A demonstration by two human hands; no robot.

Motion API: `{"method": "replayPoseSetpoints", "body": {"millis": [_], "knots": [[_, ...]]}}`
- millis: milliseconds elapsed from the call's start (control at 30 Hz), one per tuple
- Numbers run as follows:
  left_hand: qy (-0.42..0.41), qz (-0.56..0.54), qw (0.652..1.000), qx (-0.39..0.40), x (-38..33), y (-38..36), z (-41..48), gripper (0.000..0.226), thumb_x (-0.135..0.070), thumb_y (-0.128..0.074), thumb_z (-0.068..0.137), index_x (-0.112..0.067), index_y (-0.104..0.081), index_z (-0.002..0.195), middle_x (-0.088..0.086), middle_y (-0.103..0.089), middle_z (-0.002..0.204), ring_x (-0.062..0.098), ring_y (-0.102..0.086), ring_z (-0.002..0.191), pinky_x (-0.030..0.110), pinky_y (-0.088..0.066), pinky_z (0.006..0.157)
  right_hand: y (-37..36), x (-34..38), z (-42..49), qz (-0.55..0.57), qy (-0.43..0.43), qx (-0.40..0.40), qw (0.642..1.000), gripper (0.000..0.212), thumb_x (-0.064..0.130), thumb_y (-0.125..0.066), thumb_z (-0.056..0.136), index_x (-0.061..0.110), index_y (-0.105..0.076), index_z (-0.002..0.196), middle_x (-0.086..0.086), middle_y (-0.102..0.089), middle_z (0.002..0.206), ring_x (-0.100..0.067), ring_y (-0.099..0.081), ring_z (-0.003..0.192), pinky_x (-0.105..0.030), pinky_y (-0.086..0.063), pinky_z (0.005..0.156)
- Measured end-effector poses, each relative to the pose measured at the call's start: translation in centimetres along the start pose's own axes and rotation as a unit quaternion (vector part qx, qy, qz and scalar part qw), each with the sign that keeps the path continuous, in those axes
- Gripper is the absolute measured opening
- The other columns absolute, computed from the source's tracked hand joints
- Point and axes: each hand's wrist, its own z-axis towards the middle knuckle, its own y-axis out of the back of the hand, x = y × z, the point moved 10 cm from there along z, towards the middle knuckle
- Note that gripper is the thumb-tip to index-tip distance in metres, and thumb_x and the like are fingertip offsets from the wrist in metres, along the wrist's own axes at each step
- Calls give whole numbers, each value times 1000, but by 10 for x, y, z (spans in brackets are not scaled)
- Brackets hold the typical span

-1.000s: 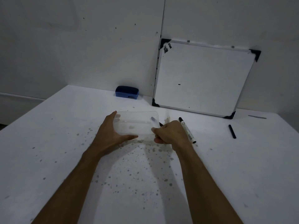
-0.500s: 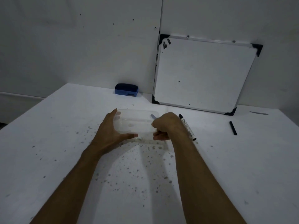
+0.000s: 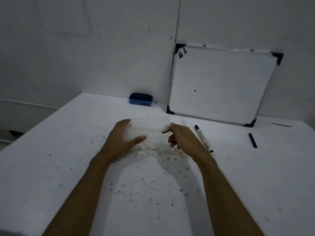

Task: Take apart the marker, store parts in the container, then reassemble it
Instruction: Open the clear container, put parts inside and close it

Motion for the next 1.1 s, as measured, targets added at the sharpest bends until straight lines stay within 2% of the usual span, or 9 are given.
{"method": "replayPoseSetpoints", "body": {"millis": [133,267,367,467,567,767,867,967,1100], "knots": [[6,-12,1000,2,-1,0,2,116,-98,-52,55,-33,-35,150,-4,-37,158,21,-42,140,46,-36,114,2,0,-11,-21,79,-26,996,42,43,-32,109,31,-72,105,10,-62,97,-1,-62,83,-17,-41,69],[-2,-19,1000,-4,-5,-1,2,116,-102,-41,55,-30,-43,147,-3,-40,156,19,-43,137,42,-36,114,5,-5,-14,-30,125,-65,990,20,33,-48,106,32,-69,109,9,-63,103,3,-63,87,-6,-45,70],[2,-58,997,-44,-4,9,2,115,-101,-44,55,-24,-55,139,-4,-53,143,13,-52,123,26,-41,102,5,-22,-11,36,97,-75,992,20,30,-61,101,36,-60,120,4,-69,99,-10,-71,90,-20,-58,72],[18,-102,991,-86,5,21,6,106,-96,-53,58,-19,-64,131,2,-67,130,20,-64,115,41,-52,103,0,-32,-8,86,71,-67,991,28,29,-65,98,28,-59,126,-1,-71,100,-19,-74,92,-35,-64,76],[42,-149,983,-101,12,22,7,106,-96,-56,57,-19,-63,129,6,-68,126,27,-65,114,50,-53,101,-4,-34,-4,88,62,-68,992,28,31,-67,97,27,-63,124,-1,-73,99,-17,-75,88,-33,-64,71],[59,-181,974,-121,4,15,10,106,-94,-33,65,-14,-62,128,8,-63,115,26,-60,105,44,-47,100,3,-35,-3,85,49,-80,992,25,37,-68,95,22,-71,115,0,-76,91,-10,-76,80,-29,-64,74],[58,-181,970,-149,9,16,13,79,-79,-30,87,-14,-65,116,7,-66,118,27,-60,106,50,-46,105,23,-35,-4,7,58,-149,987,25,41,-61,99,20,-74,103,8,-74,87,-5,-70,77,-24,-58,75],[69,-170,970,-157,18,17,17,75,-74,-23,89,-15,-67,107,5,-67,117,26,-59,109,44,-41,104,44,-26,-1,-118,88,-227,963,20,27,-65,98,17,-72,114,2,-71,101,-8,-59,87,-22,-48,80],[65,-180,970,-148,20,16,20,73,-68,-21,91,-13,-65,109,4,-66,118,23,-60,105,39,-41,98,48,-24,19,-295,79,-245,920,30,34,-69,92,19,-75,117,-6,-71,113,-27,-54,108,-37,-46,92]]}}
